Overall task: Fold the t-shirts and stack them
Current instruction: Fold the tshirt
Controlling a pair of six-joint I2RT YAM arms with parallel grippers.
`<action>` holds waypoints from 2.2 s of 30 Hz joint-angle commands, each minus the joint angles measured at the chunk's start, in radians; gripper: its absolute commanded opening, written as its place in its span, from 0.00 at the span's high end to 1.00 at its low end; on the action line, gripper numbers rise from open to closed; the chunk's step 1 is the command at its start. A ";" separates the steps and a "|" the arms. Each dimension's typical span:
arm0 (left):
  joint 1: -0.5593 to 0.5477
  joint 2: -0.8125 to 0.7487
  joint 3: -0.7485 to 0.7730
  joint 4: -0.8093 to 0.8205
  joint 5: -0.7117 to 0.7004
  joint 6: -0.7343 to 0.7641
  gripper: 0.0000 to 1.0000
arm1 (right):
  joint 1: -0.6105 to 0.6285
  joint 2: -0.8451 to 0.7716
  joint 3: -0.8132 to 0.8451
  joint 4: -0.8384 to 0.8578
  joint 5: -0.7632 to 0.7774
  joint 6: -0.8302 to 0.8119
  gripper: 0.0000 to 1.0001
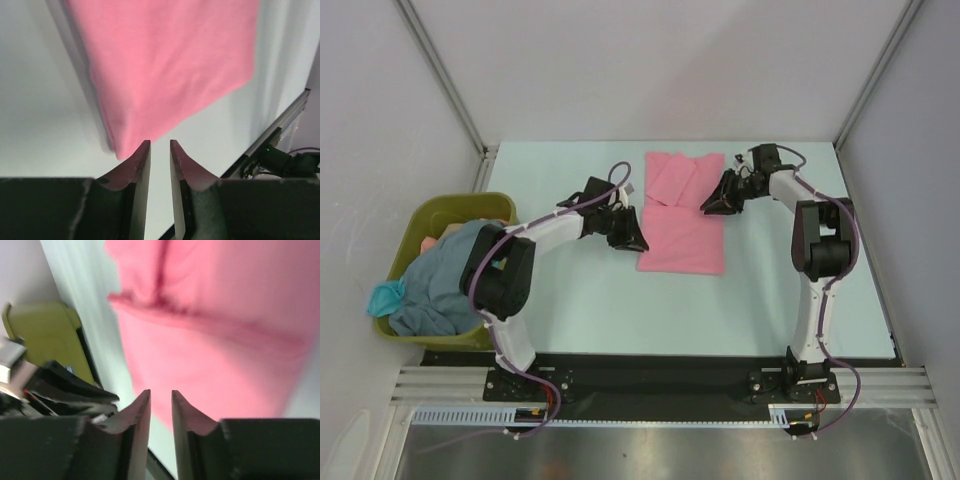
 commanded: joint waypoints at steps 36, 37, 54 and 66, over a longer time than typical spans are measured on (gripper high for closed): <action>0.009 0.071 -0.161 0.041 -0.033 -0.004 0.89 | 0.408 0.132 -0.020 -0.300 -0.110 -0.170 1.00; 0.011 0.071 -0.161 0.038 -0.040 -0.001 0.90 | 0.398 0.114 -0.051 -0.303 -0.108 -0.179 1.00; 0.037 0.086 -0.179 0.007 -0.053 0.049 0.92 | 0.164 -0.160 -0.418 -0.306 0.094 -0.261 1.00; 0.043 0.059 -0.198 0.002 -0.046 0.068 0.92 | -0.034 -0.354 -0.479 -0.359 0.295 -0.275 0.99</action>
